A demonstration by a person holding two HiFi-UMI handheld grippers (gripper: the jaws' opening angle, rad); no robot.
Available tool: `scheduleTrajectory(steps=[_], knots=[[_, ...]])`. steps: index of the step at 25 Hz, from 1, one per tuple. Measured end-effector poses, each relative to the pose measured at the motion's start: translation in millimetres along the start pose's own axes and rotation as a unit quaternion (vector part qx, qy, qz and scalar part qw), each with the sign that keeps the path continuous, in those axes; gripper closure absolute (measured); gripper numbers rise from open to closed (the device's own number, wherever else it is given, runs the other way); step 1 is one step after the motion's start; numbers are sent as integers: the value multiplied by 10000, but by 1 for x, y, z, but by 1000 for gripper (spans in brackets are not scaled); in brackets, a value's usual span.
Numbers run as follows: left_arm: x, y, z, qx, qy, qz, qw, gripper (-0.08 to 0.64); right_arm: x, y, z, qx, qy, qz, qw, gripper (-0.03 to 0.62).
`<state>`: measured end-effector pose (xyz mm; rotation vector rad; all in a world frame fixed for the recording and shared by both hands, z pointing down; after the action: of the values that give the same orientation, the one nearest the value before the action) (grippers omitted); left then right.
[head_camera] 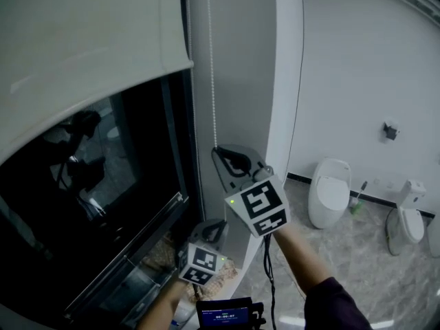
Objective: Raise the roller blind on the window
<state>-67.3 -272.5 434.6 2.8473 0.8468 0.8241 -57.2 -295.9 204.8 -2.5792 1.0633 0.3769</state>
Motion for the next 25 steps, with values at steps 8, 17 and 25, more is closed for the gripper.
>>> scheduleTrajectory(steps=[8, 17, 25], knots=[[-36, -28, 17, 904, -1370, -150, 9863, 540, -12, -10, -67, -591, -621, -96, 9963, 581], [-126, -67, 141, 2080, -1010, 882, 9689, 540, -50, -29, -147, -1270, -270, 329, 9910, 581], [-144, -46, 196, 2215, -909, 838, 9673, 506, -84, -58, -194, -1574, 351, 702, 9844, 581]])
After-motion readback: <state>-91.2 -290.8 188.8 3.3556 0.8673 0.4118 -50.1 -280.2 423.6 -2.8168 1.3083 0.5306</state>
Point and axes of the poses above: the fingertips, and each gripper's own axes: y forward along the fingers, x to its right, z out of its top, the point moved 3 cm from there along -y, backward along the fingers, and after that the axes turned 6 degrees about y, right-handed, at the moved point
